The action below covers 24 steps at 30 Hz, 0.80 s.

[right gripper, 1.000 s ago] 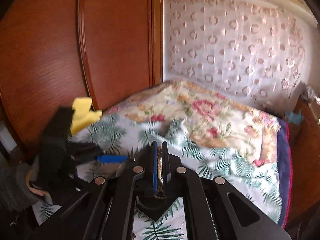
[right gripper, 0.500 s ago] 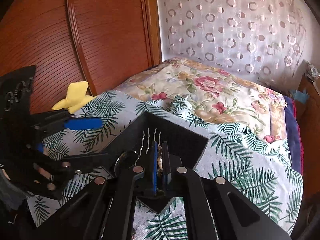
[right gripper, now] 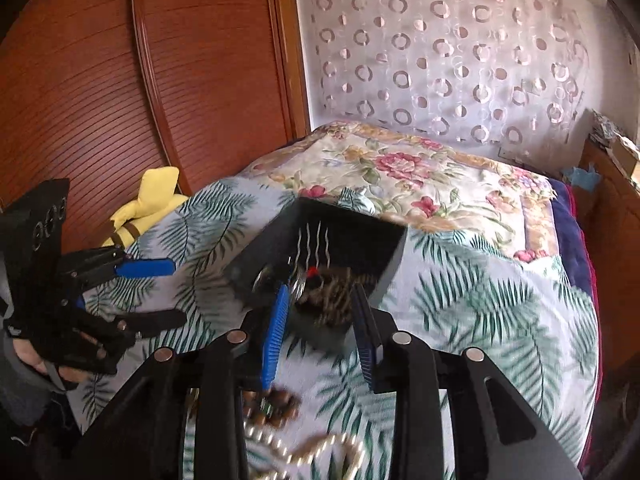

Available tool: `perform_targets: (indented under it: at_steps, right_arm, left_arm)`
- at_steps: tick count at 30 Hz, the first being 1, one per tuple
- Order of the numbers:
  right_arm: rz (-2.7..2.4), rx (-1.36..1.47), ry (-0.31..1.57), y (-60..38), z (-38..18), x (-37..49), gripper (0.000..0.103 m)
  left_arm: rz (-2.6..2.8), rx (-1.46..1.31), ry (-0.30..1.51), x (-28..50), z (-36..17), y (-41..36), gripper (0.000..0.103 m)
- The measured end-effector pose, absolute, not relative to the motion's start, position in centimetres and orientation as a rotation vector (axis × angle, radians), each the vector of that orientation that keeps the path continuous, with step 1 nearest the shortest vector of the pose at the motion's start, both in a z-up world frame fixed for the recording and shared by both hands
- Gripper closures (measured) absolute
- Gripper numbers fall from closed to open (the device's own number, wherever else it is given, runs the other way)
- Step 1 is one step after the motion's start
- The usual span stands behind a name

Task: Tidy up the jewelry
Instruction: 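Grasp the red string bracelet with the left gripper and lift it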

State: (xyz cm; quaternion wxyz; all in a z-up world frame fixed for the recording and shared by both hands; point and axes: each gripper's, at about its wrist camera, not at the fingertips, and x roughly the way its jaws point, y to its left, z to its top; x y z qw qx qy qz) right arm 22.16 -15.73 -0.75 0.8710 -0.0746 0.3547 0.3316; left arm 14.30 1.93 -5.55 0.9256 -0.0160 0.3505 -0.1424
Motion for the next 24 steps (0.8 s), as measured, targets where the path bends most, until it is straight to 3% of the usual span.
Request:
perform_targets:
  at_steps: [3, 7, 12, 24]
  right_arm:
    - [0.682, -0.157, 0.760, -16.4, -1.9, 20.3, 0.068]
    - [0.663, -0.154, 0.792, -17.2, -4.0, 17.8, 0.068]
    - [0.632, -0.128, 0.824, -18.3, -6.4, 15.4, 0.068]
    - [0.605, -0.064, 0.841, -19.6, -9.1, 11.8, 0.068]
  left_arm:
    - [-0.291, -0.029, 0.731, 13.3, -6.3, 2.0, 0.040]
    - [-0.312, -0.039, 0.769, 12.5, -7.4, 2.2, 0.064]
    - [-0.336, -0.034, 0.821, 12.5, -8.7, 1.9, 0.078]
    - [-0.342, 0.038, 0.882, 14.1, -9.9, -0.2, 0.082]
